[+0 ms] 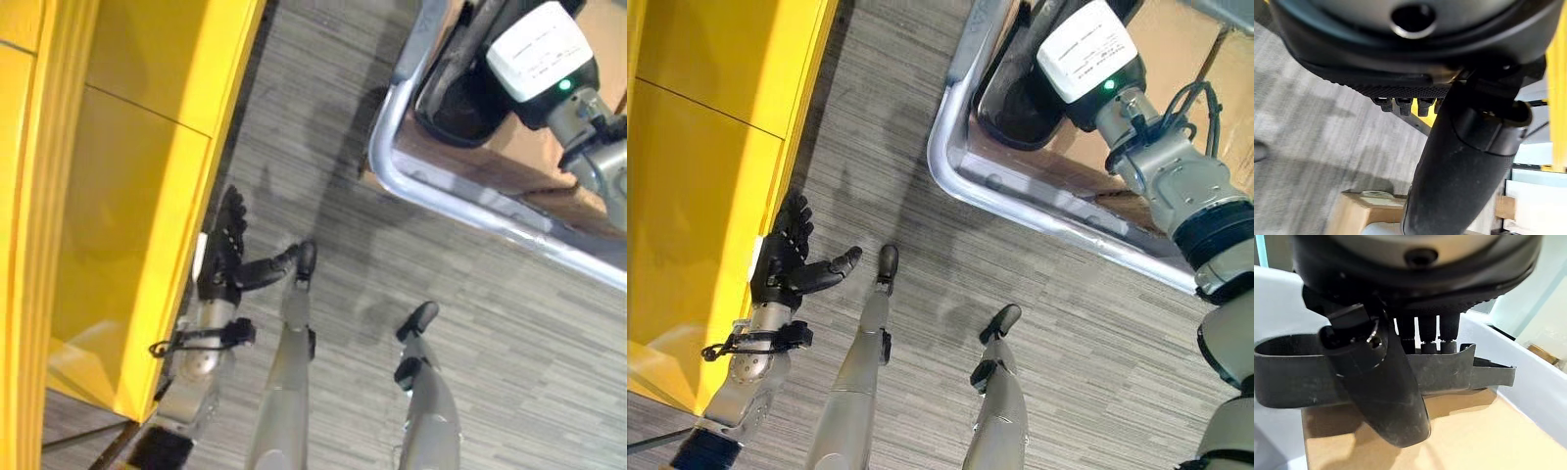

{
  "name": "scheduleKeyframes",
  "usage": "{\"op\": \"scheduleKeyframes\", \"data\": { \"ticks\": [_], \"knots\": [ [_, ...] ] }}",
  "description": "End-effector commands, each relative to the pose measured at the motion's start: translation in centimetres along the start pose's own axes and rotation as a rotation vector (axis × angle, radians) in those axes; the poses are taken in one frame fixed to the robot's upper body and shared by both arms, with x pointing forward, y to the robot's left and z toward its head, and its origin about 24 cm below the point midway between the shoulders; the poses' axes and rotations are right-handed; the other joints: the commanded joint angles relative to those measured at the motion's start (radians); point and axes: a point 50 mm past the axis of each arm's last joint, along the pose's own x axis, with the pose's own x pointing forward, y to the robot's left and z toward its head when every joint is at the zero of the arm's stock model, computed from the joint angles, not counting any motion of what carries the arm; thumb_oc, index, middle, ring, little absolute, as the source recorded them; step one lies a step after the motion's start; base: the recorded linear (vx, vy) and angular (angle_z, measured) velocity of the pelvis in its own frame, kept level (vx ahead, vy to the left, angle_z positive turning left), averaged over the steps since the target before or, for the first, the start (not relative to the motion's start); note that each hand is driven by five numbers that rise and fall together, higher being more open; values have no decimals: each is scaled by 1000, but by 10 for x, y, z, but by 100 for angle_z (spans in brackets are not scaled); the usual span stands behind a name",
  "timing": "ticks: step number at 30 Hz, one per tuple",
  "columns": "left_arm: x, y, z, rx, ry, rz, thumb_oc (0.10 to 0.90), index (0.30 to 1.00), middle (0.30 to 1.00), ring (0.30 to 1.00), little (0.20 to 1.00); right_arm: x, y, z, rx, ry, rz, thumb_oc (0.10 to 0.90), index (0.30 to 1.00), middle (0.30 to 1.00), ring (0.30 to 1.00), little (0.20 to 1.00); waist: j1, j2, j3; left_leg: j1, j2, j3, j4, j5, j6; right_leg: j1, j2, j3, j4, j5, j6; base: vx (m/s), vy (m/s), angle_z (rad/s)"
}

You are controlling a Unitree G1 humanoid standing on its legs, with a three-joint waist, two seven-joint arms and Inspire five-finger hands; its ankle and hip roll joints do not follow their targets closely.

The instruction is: Move parts from the plastic box to the shelf.

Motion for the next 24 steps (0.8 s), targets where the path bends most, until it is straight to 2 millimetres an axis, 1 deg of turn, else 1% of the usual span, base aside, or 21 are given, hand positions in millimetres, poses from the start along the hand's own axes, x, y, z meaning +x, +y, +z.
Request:
{"op": "scheduleKeyframes", "data": {
  "ticks": [1, 4, 5, 6, 7, 12, 15, 18, 19, 20, 21, 24],
  "knots": [
    [5, -7, 37, -75, -196, -42, 900, 1000, 1000, 1000, 1000, -10, 18, 8, -18, -79, 140, 400, 300, 300, 300, 300, 21, 9, 109, 122, 30, 3, -46, -88, -31, 159, 43, -2, -13, -7, 41, -75, 11, 6],
    [7, -5, 34, -51, -180, -49, 900, 1000, 1000, 1000, 1000, -17, 17, 9, -13, -105, 128, 400, 300, 300, 300, 300, 17, -6, 109, 213, 39, 14, -73, -78, -40, 244, 49, -5, -30, -1, 41, -75, 2, 1],
    [7, -5, 36, -51, -187, -58, 900, 1000, 1000, 1000, 1000, -19, 16, 7, -18, -106, 123, 400, 300, 300, 300, 300, 19, -6, 109, 211, 38, 23, -71, -58, -32, 246, 48, -20, -36, 16, 30, -105, 15, -8],
    [7, -4, 37, -50, -189, -59, 900, 1000, 1000, 1000, 1000, -21, 16, 5, -19, -105, 126, 400, 300, 300, 300, 300, 18, -6, 109, 228, 39, 25, -74, -57, -33, 261, 49, -21, -38, 17, 30, -108, 31, -9],
    [8, -3, 38, -37, -190, -65, 900, 1000, 1000, 1000, 1000, -28, 16, 2, -15, -106, 118, 400, 300, 300, 300, 300, 12, -10, 109, 287, 47, 31, -82, -55, -37, 314, 49, -20, -47, 17, 30, -43, 5, -8],
    [7, -2, 36, -28, -176, -78, 900, 1000, 1000, 1000, 1000, -40, 19, -4, -22, -97, 127, 400, 300, 300, 300, 300, 8, -13, 109, 371, 53, 39, -93, -55, -40, 390, 49, -18, -59, 14, 29, -24, 1, -4],
    [7, -1, 35, -24, -171, -84, 900, 1000, 1000, 1000, 1000, -43, 16, -9, -37, -93, 116, 400, 300, 300, 300, 300, 7, -16, 106, 409, 56, 41, -93, -57, -41, 426, 50, -16, -66, 12, 28, -26, 3, -8],
    [6, 0, 35, -21, -167, -91, 900, 1000, 1000, 1000, 1000, -46, 13, -9, -39, -102, 101, 400, 300, 300, 300, 300, 0, -19, 82, 432, 58, 41, -94, -60, -41, 453, 51, -15, -72, 9, 27, -1, -5, -11],
    [6, 0, 35, -21, -167, -91, 900, 1000, 1000, 1000, 1000, -46, 13, -9, -39, -102, 101, 400, 300, 300, 300, 300, 0, -19, 82, 432, 58, 41, -94, -60, -41, 453, 51, -15, -72, 9, 27, 2, -4, -5],
    [6, 1, 35, -17, -165, -91, 900, 1000, 1000, 1000, 1000, -49, 8, -10, -37, -108, 74, 400, 300, 300, 300, 300, -7, -20, 64, 449, 60, 44, -95, -63, -42, 467, 52, -14, -79, 10, 27, 0, 0, 0],
    [6, 0, 35, -15, -164, -94, 900, 1000, 1000, 1000, 1000, -50, 9, -10, -35, -106, 76, 400, 300, 300, 300, 300, -5, -21, 65, 451, 60, 43, -95, -63, -42, 470, 52, -14, -81, 10, 27, 0, 0, 0],
    [4, 2, 34, -1, -154, -108, 900, 1000, 1000, 1000, 1000, -58, 3, -14, -40, -105, 55, 400, 300, 300, 300, 300, -19, -25, 27, 481, 62, 46, -98, -66, -45, 500, 51, -16, -95, 14, 30, 4, 3, -1]
  ]
}}
